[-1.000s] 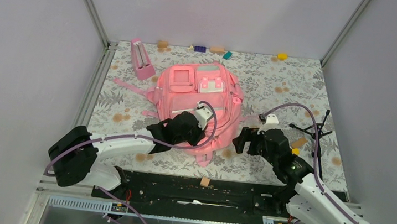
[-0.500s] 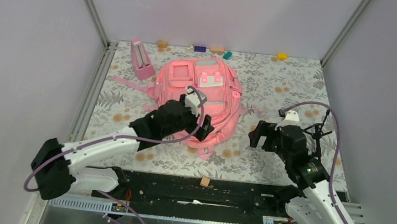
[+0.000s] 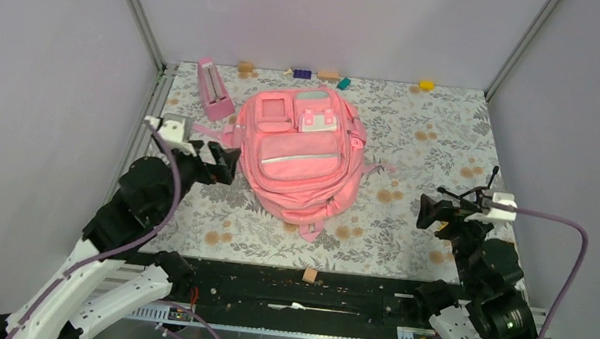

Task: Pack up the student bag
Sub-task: Reset both arms

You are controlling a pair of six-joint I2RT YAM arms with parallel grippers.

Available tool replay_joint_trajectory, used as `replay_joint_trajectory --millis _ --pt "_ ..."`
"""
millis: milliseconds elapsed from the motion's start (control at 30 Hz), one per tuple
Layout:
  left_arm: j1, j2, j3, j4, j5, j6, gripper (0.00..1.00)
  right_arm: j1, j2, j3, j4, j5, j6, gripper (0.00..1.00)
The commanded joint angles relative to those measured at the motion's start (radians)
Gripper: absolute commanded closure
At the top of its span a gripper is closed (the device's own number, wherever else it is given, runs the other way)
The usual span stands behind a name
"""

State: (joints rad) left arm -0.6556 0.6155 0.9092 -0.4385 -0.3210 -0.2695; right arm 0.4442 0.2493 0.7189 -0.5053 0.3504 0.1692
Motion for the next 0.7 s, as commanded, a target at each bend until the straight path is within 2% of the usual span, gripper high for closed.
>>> replay_joint_trajectory --millis 0,267,400,667 --pt "0.005 -0.105 0.020 -0.120 -0.211 0.052 0.01 -0.004 -0.127 -0.061 0.067 0.103 -0.065 0.00" --pt "0.005 -0.348 -0.108 -0.201 -0.317 -0.028 0.01 -0.004 -0.206 -0.082 0.060 0.140 -0.065 0.00" --pt "0.005 -0.381 -0.117 -0.236 -0.364 -0.036 0.01 -0.004 -0.203 -0.080 0.060 0.140 -0.068 0.00" --pt "0.005 -0.369 -0.122 -0.247 -0.367 -0.025 0.01 -0.004 -0.196 -0.081 0.060 0.140 -0.066 0.00"
